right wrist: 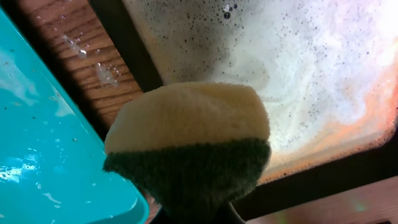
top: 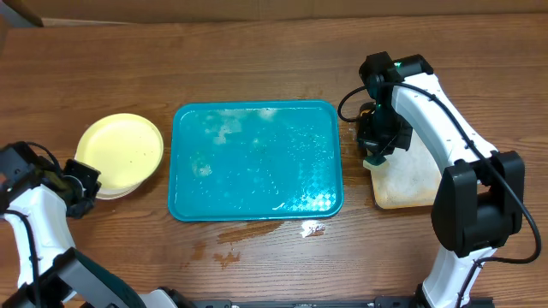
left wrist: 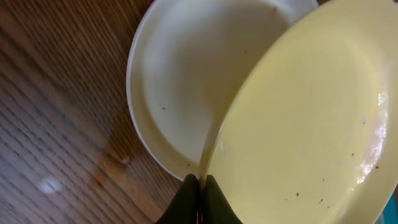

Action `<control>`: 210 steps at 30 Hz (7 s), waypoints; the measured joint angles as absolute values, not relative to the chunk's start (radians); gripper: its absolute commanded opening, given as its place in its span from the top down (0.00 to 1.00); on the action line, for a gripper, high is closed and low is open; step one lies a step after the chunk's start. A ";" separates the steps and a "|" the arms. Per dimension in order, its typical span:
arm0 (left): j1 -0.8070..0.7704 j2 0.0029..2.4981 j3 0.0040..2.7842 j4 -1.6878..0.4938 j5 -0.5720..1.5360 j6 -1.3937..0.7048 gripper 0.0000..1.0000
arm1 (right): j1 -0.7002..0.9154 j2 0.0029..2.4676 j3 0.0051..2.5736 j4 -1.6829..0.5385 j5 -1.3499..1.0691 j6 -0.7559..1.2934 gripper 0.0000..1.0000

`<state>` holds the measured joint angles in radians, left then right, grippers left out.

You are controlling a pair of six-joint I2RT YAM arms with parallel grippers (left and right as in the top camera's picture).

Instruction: Clean dirty plates on tray and stack at the side

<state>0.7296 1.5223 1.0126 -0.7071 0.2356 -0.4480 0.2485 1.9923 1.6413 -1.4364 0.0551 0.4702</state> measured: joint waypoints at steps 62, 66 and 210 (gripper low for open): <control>0.543 1.501 0.984 -0.591 0.416 -0.360 0.34 | 0.191 1.992 1.645 -1.434 0.052 0.447 0.96; 0.381 1.403 0.986 -0.633 0.397 -0.343 0.31 | 0.142 1.992 1.649 -1.447 0.052 0.443 0.96; -0.236 1.391 0.988 -0.658 0.074 -0.335 0.00 | 0.121 1.890 2.291 -1.677 -0.266 0.183 0.00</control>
